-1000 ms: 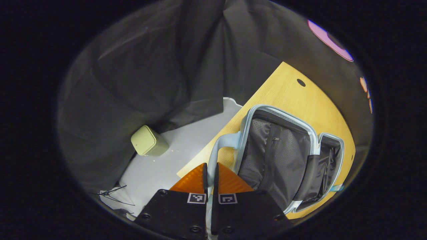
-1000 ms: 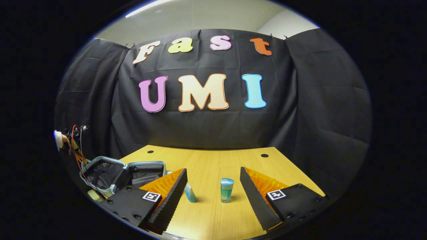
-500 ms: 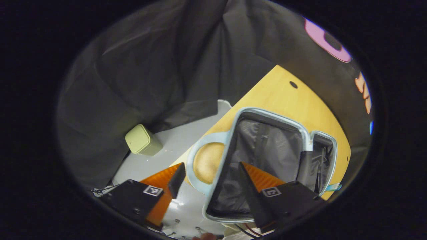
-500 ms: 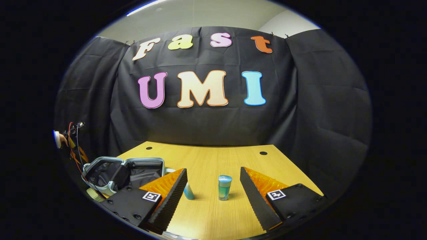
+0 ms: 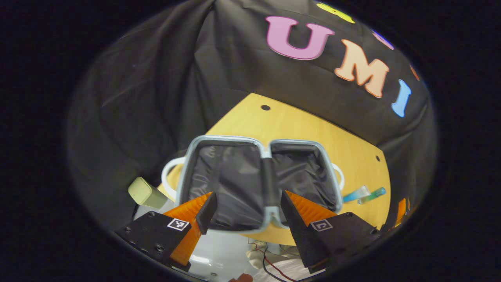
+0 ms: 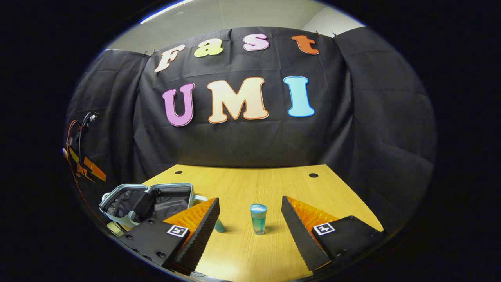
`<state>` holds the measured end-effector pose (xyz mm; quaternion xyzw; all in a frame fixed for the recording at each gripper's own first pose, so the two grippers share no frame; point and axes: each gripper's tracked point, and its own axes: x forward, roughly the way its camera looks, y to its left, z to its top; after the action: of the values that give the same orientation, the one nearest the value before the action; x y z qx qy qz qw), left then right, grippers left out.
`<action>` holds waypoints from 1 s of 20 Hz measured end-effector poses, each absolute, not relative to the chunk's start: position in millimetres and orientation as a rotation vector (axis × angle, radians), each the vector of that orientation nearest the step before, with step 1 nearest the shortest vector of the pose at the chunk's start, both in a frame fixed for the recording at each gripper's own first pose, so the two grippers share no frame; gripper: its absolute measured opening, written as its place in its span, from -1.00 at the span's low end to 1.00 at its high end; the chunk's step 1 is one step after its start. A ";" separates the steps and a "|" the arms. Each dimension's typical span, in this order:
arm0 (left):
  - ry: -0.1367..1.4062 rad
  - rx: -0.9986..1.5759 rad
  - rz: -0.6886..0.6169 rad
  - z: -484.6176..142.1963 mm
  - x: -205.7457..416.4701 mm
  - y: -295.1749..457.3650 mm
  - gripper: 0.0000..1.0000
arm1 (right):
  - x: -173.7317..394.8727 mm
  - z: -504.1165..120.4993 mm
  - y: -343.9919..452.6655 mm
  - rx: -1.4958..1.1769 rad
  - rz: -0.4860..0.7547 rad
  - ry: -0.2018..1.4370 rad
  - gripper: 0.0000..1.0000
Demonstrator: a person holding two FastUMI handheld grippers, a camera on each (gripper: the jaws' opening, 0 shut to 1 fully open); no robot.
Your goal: First open the suitcase, pack the skin care products into it, and then close the suitcase.
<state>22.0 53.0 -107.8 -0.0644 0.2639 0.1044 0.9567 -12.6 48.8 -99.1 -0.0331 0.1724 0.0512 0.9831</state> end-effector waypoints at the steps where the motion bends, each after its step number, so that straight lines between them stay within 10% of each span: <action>1: 0.542 -0.138 0.195 -113.5 18.0 24.2 0.92 | -8.1 -100.9 42.4 -0.068 0.127 0.356 0.99; 20: 0.438 -0.038 -0.040 -225.3 121.6 -269.5 0.93 | 64.0 -120.4 -66.6 0.041 0.334 0.479 0.96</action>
<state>121.6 -269.5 -225.3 -0.0191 0.2172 -0.0201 0.9757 64.0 -66.6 -120.4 0.0203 0.2359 0.1648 0.9575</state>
